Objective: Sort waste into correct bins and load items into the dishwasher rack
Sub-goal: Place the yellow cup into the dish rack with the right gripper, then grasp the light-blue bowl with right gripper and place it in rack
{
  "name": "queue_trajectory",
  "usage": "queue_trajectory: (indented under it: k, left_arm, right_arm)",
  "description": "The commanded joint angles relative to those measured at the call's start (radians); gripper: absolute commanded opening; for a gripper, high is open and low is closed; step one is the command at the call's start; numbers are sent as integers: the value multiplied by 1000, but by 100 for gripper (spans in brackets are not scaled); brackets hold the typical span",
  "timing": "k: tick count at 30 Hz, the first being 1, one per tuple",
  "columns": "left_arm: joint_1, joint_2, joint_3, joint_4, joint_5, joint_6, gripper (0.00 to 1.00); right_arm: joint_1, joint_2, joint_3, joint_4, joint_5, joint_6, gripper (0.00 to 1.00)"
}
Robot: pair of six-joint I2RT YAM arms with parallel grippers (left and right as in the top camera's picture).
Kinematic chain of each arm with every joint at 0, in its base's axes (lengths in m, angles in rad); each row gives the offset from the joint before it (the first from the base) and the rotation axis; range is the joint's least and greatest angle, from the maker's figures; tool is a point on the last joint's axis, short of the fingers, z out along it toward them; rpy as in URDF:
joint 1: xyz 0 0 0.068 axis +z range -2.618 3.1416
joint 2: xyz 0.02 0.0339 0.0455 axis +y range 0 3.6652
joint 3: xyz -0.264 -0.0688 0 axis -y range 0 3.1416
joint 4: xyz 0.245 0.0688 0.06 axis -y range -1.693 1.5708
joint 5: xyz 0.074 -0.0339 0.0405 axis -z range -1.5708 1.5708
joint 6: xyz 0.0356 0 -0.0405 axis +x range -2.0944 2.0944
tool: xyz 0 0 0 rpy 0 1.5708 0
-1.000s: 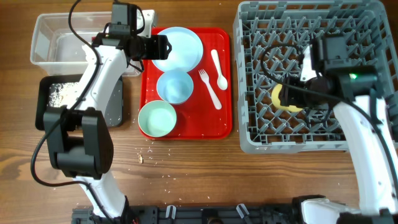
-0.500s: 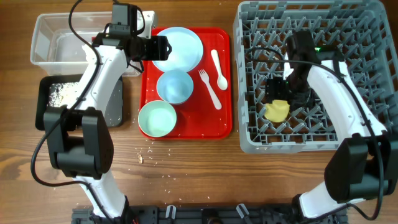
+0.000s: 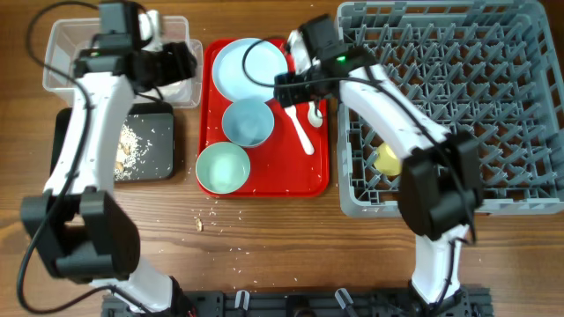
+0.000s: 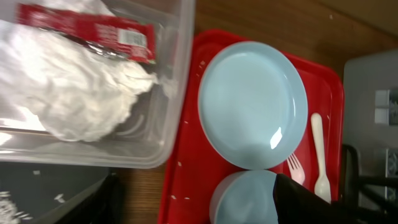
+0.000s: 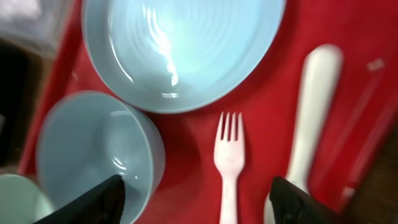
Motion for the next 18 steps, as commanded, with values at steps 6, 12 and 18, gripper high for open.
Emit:
queue_trajectory:
  k: [6,12,18]
  left_arm:
    - [204,-168,10,-1,-19,-20,100]
    - [219,-167,10,-1,-19,-20,100]
    - [219,-168,10,-1,-19,-20,100]
  right_arm:
    - [82,103,4,21,-19,-246,58]
    - [87,134,14,11,97,-257,4]
    - [43,-154,88,-35,385,-181,4]
